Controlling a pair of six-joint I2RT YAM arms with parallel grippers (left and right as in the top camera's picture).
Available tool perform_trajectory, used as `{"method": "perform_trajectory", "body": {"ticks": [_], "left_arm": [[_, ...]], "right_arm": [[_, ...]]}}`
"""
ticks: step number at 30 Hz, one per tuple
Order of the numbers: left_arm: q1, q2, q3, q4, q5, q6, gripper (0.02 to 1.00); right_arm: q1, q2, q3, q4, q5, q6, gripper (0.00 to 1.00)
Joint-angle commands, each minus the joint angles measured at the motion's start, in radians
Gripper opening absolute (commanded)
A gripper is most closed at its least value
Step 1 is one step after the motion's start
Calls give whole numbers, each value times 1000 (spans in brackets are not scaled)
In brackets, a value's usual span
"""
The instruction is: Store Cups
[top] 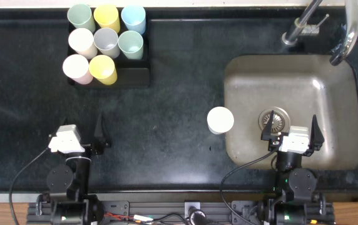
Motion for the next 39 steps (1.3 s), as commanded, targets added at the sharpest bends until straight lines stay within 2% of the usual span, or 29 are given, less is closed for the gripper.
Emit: {"method": "perform_trajectory", "body": {"ticks": [1,9,11,13,16,23,25,29,35,39], "left_arm": [[5,-12,-6,3,2,26,1000],[5,-12,-6,3,2,26,1000],[5,-12,-6,3,2,25,1000],[5,-12,-6,3,2,26,1000],[5,-12,-6,3,2,26,1000],[5,-12,-6,3,2,26,1000],[5,-12,-6,3,2,25,998],[5,-12,-6,3,2,26,1000],[5,-12,-6,3,2,25,1000],[5,-12,-6,3,2,26,1000]], "right_arm": [[-1,-8,-13,5,1,0,998],[-1,-8,-13,5,1,0,996],[-1,-8,-13,3,-41,4,998],[-1,-8,-13,2,-46,3,998],[-1,-7,-13,-6,-111,4,998],[-1,-6,58,64,-138,0,996],[-1,1,180,-22,-142,2,998],[-1,119,513,-385,-158,19,998],[-1,593,1044,-910,-309,98,996],[29,913,1342,-1204,-340,98,998]]}}
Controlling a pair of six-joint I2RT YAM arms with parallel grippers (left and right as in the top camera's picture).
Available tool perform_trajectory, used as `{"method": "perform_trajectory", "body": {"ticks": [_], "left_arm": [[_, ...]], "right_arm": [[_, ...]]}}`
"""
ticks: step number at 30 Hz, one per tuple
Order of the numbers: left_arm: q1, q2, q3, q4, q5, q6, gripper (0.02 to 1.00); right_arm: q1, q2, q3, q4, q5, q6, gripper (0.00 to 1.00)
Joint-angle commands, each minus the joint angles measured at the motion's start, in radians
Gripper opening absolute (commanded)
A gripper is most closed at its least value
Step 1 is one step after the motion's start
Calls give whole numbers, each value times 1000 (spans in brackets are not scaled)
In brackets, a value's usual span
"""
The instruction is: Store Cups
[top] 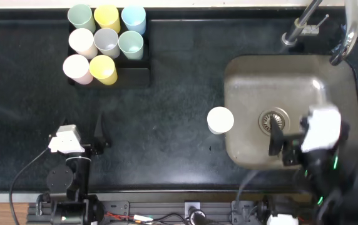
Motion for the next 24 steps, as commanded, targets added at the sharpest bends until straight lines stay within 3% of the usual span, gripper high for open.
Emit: {"method": "perform_trajectory", "body": {"ticks": [1,5,10,18,24], "left_arm": [[5,-9,-4,-1,3,25,1000],[5,-9,-4,-1,3,25,1000],[5,-9,-4,-1,3,25,1000],[5,-9,-4,-1,3,25,1000],[5,-9,-4,-1,3,25,1000]], "right_arm": [[51,350,283,-234,-70,30,996],[146,581,399,-407,-61,29,998],[254,801,397,-429,-32,-33,996],[299,984,391,-459,77,-129,998],[299,1061,391,-401,80,-135,998]]}}
